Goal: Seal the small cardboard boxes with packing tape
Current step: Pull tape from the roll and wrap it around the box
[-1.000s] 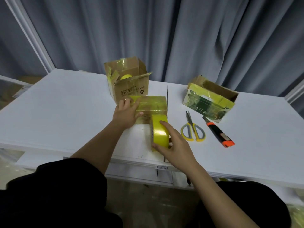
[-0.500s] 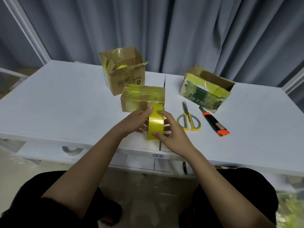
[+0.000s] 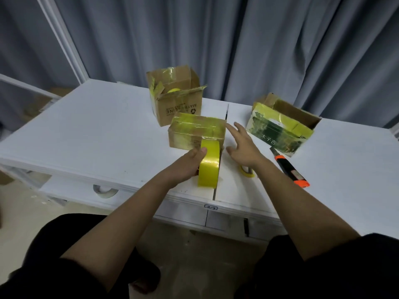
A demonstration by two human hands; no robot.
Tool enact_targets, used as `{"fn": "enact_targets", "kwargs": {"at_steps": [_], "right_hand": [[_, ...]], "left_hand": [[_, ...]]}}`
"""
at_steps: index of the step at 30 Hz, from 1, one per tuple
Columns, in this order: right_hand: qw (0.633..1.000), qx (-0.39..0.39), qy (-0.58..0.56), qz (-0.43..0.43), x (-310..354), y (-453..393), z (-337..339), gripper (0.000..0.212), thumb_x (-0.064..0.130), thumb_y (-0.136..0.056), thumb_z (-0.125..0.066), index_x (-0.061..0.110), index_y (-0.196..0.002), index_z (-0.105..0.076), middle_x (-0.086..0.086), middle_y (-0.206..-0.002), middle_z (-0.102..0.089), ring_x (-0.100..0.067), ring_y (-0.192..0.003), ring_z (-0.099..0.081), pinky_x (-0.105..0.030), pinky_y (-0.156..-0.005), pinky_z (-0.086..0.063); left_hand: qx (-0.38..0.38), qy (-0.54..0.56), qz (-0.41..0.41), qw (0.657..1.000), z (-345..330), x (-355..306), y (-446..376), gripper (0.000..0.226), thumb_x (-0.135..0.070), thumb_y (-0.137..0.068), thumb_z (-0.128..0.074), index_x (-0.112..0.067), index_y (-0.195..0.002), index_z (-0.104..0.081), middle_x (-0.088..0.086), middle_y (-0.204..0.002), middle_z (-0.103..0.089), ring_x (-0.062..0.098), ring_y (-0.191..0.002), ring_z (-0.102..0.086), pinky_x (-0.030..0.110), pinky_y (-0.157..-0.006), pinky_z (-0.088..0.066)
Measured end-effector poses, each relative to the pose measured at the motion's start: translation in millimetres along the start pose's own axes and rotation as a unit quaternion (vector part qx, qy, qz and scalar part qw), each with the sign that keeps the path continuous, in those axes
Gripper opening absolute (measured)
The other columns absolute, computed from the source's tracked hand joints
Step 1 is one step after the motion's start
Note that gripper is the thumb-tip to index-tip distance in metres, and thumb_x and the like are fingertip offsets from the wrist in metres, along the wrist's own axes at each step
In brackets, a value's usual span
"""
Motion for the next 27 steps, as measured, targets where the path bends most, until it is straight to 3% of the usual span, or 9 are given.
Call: {"fn": "enact_targets", "kwargs": {"at_steps": [4,7,9,12,16,19,23,27], "right_hand": [[0.99,0.076,0.109,0.039,5,-35,-10,0.082,0.02,-0.085,-0.07,0.039,-0.149,-0.023,-0.011,-0.16,0.01,-0.033,-0.146,0.006,-0.041,-0.116,-0.011],[0.988,0.087,0.116,0.044,4,-44,-20,0.08,0.021,-0.082,-0.072,0.037,-0.147,-0.027,-0.016,-0.159,0.004,-0.033,-0.146,0.005,-0.041,-0.115,-0.014],[0.994,0.056,0.064,0.063,4,-43,-21,0.074,0.018,-0.081,-0.072,0.033,-0.143,-0.034,-0.018,-0.152,-0.012,-0.033,-0.143,-0.01,-0.034,-0.112,-0.019],[0.998,0.014,-0.008,0.063,-1,-36,-18,0.073,0.023,-0.073,-0.079,0.036,-0.135,-0.042,-0.006,-0.135,-0.019,-0.026,-0.13,-0.028,-0.02,-0.102,-0.026],[0.992,-0.102,-0.012,0.067,-6,-14,-10,0.069,0.037,-0.065,-0.081,0.037,-0.126,-0.05,0.006,-0.115,-0.018,-0.017,-0.111,-0.031,-0.018,-0.091,-0.03],[0.988,-0.151,-0.018,0.037,-11,-3,-14,0.067,0.044,-0.066,-0.08,0.036,-0.126,-0.052,0.002,-0.122,-0.024,-0.015,-0.113,-0.027,-0.022,-0.089,-0.028],[0.989,-0.148,-0.003,0.011,-12,-6,-23,0.068,0.045,-0.069,-0.078,0.037,-0.131,-0.05,-0.005,-0.133,-0.032,-0.018,-0.119,-0.024,-0.029,-0.087,-0.027],[0.989,-0.147,-0.007,-0.014,-20,-15,-14,0.069,0.043,-0.067,-0.08,0.038,-0.13,-0.052,-0.004,-0.13,-0.037,-0.024,-0.119,-0.031,-0.025,-0.091,-0.026]], "left_hand": [[-0.006,-0.019,-0.011,1.0,2,-3,5,0.073,-0.068,-0.089,-0.028,-0.007,-0.124,-0.048,0.016,-0.12,-0.056,0.026,-0.111,-0.056,0.049,-0.104,-0.041],[-0.01,-0.029,-0.021,0.999,5,-6,8,0.07,-0.065,-0.092,-0.028,-0.007,-0.124,-0.049,0.021,-0.12,-0.057,0.032,-0.11,-0.057,0.052,-0.103,-0.041],[-0.023,-0.031,-0.005,0.999,12,-1,8,0.073,-0.067,-0.091,-0.027,-0.008,-0.129,-0.048,0.019,-0.124,-0.057,0.033,-0.115,-0.055,0.052,-0.103,-0.04],[-0.043,-0.047,-0.008,0.998,28,7,6,0.068,-0.067,-0.092,-0.024,-0.017,-0.128,-0.052,0.005,-0.127,-0.058,0.022,-0.118,-0.054,0.045,-0.106,-0.038],[-0.124,-0.054,-0.025,0.99,62,11,5,0.05,-0.057,-0.097,-0.024,-0.026,-0.115,-0.059,-0.006,-0.115,-0.06,0.007,-0.104,-0.056,0.029,-0.091,-0.04],[-0.167,-0.07,-0.038,0.983,76,6,-1,0.05,-0.059,-0.096,-0.023,-0.026,-0.107,-0.059,-0.01,-0.107,-0.06,0.0,-0.095,-0.054,0.028,-0.084,-0.038],[-0.165,-0.091,-0.045,0.981,77,8,-5,0.063,-0.071,-0.085,-0.028,-0.017,-0.094,-0.06,0.0,-0.093,-0.063,0.015,-0.087,-0.06,0.033,-0.08,-0.046],[-0.223,-0.143,-0.012,0.964,88,17,-3,0.07,-0.069,-0.088,-0.03,-0.005,-0.078,-0.057,0.012,-0.08,-0.064,0.023,-0.071,-0.061,0.034,-0.068,-0.047]]}}
Point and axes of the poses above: each hand's wrist, its own y-axis away from the middle knuckle, its own z-axis out of the back of the hand, x = y × z, the point moved 8 cm from there along -y, towards the middle knuckle
